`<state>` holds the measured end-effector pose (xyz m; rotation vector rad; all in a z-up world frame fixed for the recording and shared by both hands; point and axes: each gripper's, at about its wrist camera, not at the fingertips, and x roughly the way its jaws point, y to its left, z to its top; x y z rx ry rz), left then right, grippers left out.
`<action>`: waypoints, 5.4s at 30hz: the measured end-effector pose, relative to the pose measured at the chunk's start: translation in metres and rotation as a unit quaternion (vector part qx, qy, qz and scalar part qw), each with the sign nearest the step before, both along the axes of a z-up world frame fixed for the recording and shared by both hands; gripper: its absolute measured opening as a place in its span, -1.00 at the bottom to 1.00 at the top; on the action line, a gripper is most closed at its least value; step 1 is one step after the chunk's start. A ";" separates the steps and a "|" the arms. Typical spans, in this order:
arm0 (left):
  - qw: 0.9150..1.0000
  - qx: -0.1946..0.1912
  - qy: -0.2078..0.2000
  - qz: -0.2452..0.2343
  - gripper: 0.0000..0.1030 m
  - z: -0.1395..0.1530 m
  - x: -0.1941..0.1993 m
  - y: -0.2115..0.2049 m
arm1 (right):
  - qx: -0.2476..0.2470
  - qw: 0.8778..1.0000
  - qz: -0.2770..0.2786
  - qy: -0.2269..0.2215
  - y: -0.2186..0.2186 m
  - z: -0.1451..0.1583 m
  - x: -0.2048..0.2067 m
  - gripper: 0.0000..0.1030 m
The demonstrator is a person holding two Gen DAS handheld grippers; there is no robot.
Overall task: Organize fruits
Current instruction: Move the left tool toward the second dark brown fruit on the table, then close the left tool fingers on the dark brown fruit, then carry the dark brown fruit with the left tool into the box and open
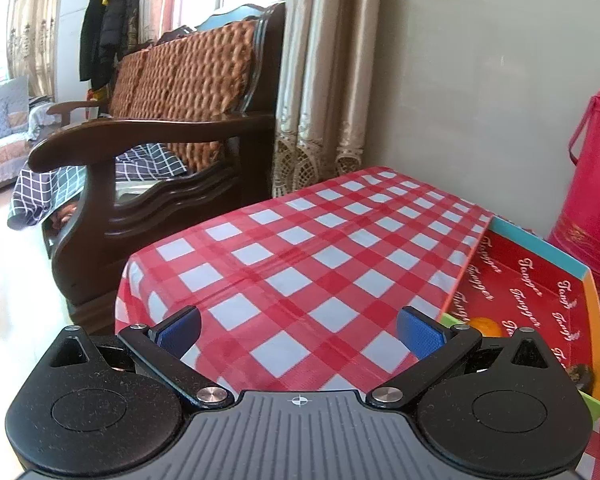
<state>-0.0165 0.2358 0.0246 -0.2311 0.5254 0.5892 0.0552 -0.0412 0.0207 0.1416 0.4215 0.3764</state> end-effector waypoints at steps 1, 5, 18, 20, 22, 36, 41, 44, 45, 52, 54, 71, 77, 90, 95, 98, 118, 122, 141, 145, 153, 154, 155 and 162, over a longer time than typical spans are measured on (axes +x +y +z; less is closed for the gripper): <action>1.000 0.000 0.000 -0.002 1.00 0.000 0.000 -0.002 | 0.002 1.000 -0.007 -0.002 -0.005 0.001 -0.001 0.52; 1.000 0.003 0.000 -0.013 1.00 0.002 0.004 -0.013 | 0.000 0.999 -0.034 -0.002 -0.021 0.002 -0.003 0.71; 0.995 0.036 -0.012 -0.090 1.00 0.011 0.020 -0.082 | -0.058 0.974 -0.219 -0.010 -0.086 0.005 -0.018 0.89; 0.992 0.043 -0.018 -0.114 1.00 0.013 0.023 -0.099 | -0.081 0.964 -0.252 -0.017 -0.096 0.005 -0.022 0.89; 0.988 0.052 -0.024 -0.143 1.00 0.015 0.025 -0.119 | -0.101 0.953 -0.286 -0.020 -0.105 0.005 -0.024 0.89; 0.946 0.101 -0.005 -0.307 0.99 0.000 0.057 -0.240 | -0.066 0.929 -0.363 0.017 -0.184 -0.003 -0.036 0.89; 0.931 0.127 0.000 -0.341 0.99 -0.008 0.065 -0.273 | -0.045 0.928 -0.368 0.021 -0.203 -0.002 -0.043 0.89; 0.922 0.146 0.000 -0.357 0.97 -0.011 0.067 -0.292 | -0.043 0.923 -0.381 0.023 -0.212 -0.002 -0.045 0.89; 0.919 0.152 -0.003 -0.365 0.82 -0.011 0.067 -0.299 | -0.043 0.921 -0.385 0.024 -0.215 -0.002 -0.046 0.89; 0.907 0.140 0.019 -0.398 0.48 -0.021 0.084 -0.320 | -0.039 0.913 -0.405 0.030 -0.232 -0.004 -0.051 0.89; 0.906 0.136 0.020 -0.400 0.42 -0.022 0.087 -0.323 | -0.037 0.912 -0.408 0.029 -0.237 -0.004 -0.052 0.89; 0.902 0.088 0.046 -0.421 0.34 -0.034 0.115 -0.340 | -0.023 0.909 -0.414 0.037 -0.254 -0.006 -0.056 0.89; 0.903 0.069 0.049 -0.420 0.27 -0.036 0.118 -0.341 | -0.022 0.909 -0.415 0.043 -0.256 -0.008 -0.055 0.89; 0.891 0.079 0.033 -0.446 0.13 -0.027 0.096 -0.344 | -0.016 0.910 -0.410 0.052 -0.256 -0.010 -0.053 0.89; 0.907 0.068 0.044 -0.413 0.14 -0.028 0.109 -0.334 | -0.019 0.912 -0.405 0.054 -0.255 -0.009 -0.051 0.89; 0.911 0.053 0.057 -0.406 0.14 -0.032 0.118 -0.329 | -0.019 0.913 -0.403 0.057 -0.255 -0.010 -0.050 0.89; 0.911 0.066 0.039 -0.404 -0.22 -0.030 0.112 -0.332 | -0.005 0.914 -0.401 0.056 -0.258 -0.008 -0.051 0.89; 0.915 0.058 0.025 -0.397 -0.22 -0.023 0.108 -0.320 | -0.006 0.914 -0.401 0.055 -0.256 -0.008 -0.051 0.89; 0.954 0.078 -0.033 -0.288 -0.22 0.007 0.090 -0.245 | -0.068 0.904 -0.420 0.040 -0.221 -0.007 -0.038 0.89; 0.966 0.077 -0.033 -0.245 -0.22 0.009 0.091 -0.219 | -0.071 0.911 -0.405 0.039 -0.208 -0.007 -0.033 0.89; 0.984 0.039 -0.002 -0.174 -0.22 0.003 0.101 -0.172 | -0.076 0.921 -0.381 0.041 -0.187 -0.010 -0.025 0.89; 0.985 0.037 0.002 -0.168 -0.22 0.001 0.101 -0.168 | -0.076 0.922 -0.378 0.042 -0.185 -0.010 -0.024 0.89; 0.986 0.035 0.005 -0.162 -0.22 0.000 0.101 -0.165 | -0.077 0.923 -0.376 0.042 -0.183 -0.010 -0.023 0.89; 0.991 0.020 0.022 -0.132 -0.22 -0.006 0.102 -0.148 | -0.076 0.929 -0.360 0.044 -0.173 -0.011 -0.019 0.89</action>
